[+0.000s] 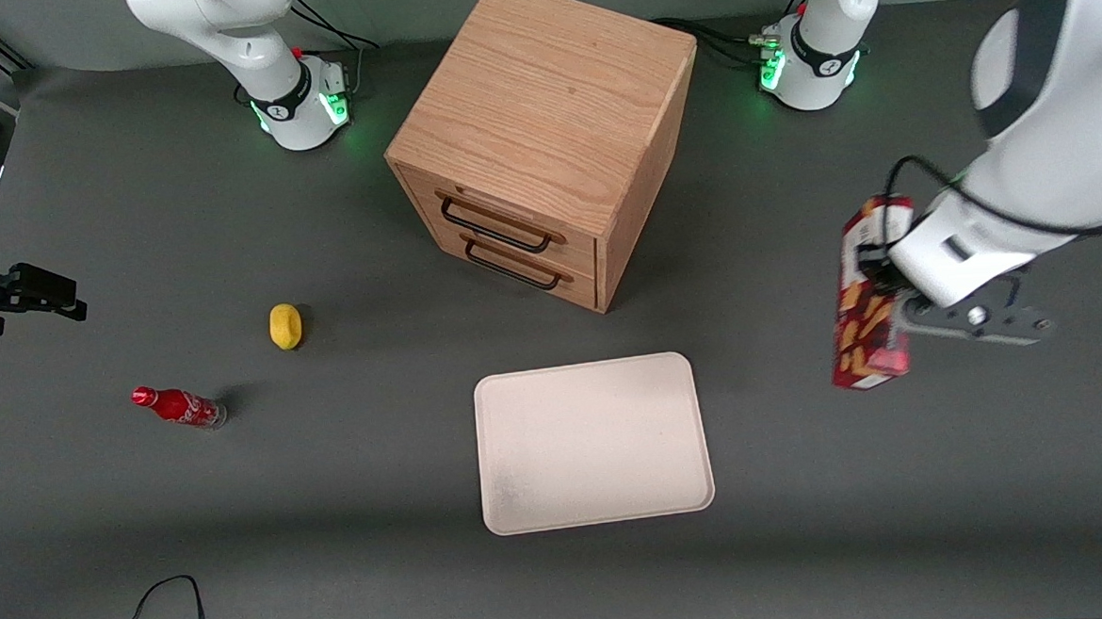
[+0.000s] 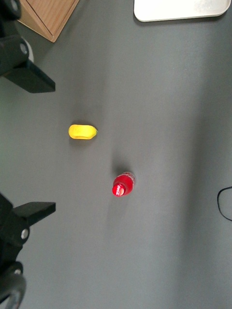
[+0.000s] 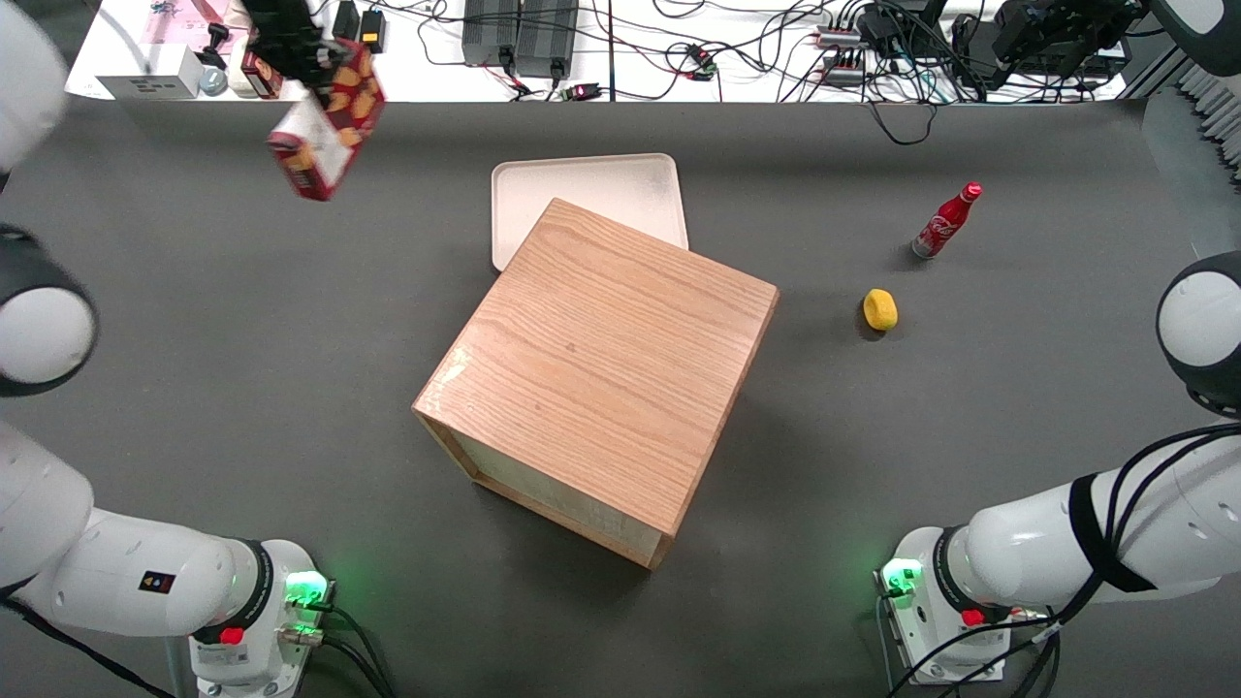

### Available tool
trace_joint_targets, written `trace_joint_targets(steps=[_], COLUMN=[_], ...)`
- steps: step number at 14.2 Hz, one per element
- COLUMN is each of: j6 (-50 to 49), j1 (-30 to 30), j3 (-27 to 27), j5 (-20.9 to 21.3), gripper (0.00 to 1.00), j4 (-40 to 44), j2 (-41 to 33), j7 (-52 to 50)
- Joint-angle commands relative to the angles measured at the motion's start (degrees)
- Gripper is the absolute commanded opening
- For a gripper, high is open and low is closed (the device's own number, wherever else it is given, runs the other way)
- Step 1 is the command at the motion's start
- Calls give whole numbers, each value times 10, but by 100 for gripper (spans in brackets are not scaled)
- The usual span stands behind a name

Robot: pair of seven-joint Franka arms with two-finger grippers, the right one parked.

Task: Place red cookie box on tray
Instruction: 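Carry the held cookie box over the white tray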

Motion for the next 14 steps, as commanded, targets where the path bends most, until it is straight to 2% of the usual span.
trace_joint_targets(steps=[1, 4, 8, 10, 14], j6=[-19, -8, 8, 47, 157], j1=[-58, -99, -106, -104, -103], j3=[5, 6, 6, 6, 7], j5=[1, 3, 3, 3, 3], gripper=[0, 0, 0, 0, 0], j4=[169, 240, 235, 222, 142], j2=[123, 185, 197, 220, 236], j7=[-117, -202, -231, -234, -231])
